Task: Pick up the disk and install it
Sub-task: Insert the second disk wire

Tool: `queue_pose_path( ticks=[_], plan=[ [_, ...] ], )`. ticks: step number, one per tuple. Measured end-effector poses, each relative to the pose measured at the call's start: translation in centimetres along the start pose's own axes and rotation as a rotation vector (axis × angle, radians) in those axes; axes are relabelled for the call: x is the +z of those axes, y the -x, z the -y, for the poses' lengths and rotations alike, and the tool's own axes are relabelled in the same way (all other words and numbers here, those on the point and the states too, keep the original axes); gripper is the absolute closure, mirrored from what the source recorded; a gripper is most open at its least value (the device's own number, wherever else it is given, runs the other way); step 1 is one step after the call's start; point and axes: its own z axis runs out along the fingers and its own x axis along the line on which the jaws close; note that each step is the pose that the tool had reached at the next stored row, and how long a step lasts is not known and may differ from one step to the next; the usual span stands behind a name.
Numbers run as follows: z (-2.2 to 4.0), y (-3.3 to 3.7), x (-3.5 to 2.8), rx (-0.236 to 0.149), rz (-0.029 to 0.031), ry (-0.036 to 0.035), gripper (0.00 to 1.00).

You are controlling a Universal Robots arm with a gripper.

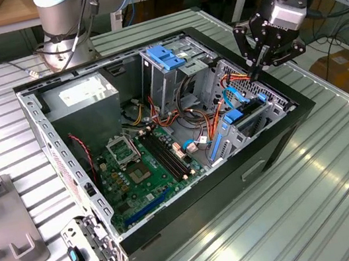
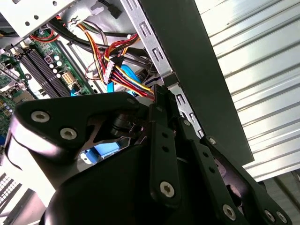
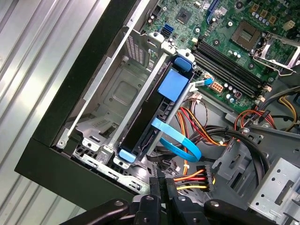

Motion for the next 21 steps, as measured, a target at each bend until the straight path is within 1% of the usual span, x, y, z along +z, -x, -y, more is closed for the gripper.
queue_pose_path(
  ticks=[7,9,12,16,17,20,21],
  plan=[
    [-0.06,0.04,0.00,0.000,0.0000,0.0000,0.84],
    [-0.07,0.04,0.01,0.007,-0.0003,-0.0001,0.84],
    [-0.07,0.04,0.02,0.043,-0.0022,-0.0010,0.84],
    [-0.07,0.04,0.08,0.127,-0.0074,-0.0026,0.84],
    [-0.07,0.04,0.10,0.142,-0.0085,-0.0029,0.84],
    [-0.08,0.04,0.18,0.218,-0.0142,-0.0038,0.84],
    [-0.08,0.04,0.19,0.232,-0.0153,-0.0039,0.84]
  ],
)
